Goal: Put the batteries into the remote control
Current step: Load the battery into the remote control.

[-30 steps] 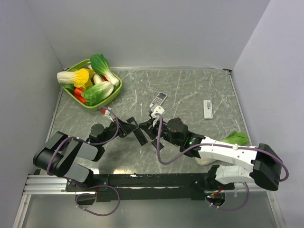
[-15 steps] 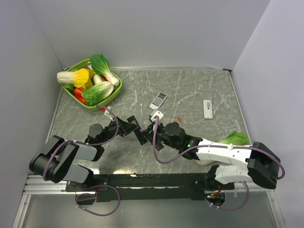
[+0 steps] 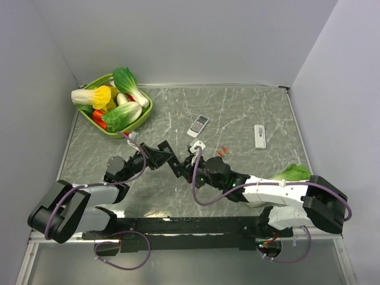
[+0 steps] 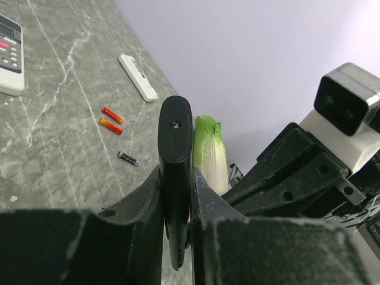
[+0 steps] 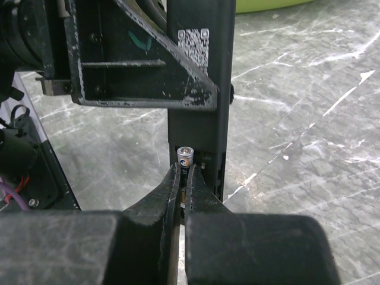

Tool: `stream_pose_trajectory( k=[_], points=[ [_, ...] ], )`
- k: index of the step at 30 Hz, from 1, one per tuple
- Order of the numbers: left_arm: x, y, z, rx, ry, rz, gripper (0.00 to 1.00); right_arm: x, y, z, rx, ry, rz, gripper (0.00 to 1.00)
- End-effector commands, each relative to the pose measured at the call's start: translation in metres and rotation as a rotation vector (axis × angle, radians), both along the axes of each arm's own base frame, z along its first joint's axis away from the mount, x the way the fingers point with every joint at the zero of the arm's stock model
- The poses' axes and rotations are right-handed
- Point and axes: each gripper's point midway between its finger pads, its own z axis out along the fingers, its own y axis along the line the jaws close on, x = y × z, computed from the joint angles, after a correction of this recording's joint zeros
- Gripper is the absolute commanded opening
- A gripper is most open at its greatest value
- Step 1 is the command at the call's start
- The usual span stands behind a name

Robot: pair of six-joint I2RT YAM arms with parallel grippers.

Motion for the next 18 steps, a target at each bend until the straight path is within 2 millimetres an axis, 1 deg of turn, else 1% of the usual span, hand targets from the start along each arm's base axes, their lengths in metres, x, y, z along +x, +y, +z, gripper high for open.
stream_pose_trajectory(
  k=[1,3,7,11,18],
  points=[
    [-0.021,0.013,0.098,-0.237,-0.375,0.021,0.02,0.002,0.005,0.013,0.062,-0.027,-0.018,0.0],
    [-0.019,0.016,0.098,-0.256,-0.358,0.037,0.02,0.002,0.005,0.014,0.068,-0.029,-0.018,0.0],
    [-0.022,0.019,0.102,-0.294,-0.353,0.04,0.02,0.001,0.004,0.01,0.061,-0.031,-0.021,0.0],
    [-0.024,0.018,0.104,-0.3,-0.353,0.032,0.02,0.002,0.004,0.011,0.053,-0.05,-0.022,0.0],
    [-0.027,0.019,0.108,-0.286,-0.375,0.037,0.02,-0.002,0.003,0.006,0.031,-0.058,0.003,0.0]
  ],
)
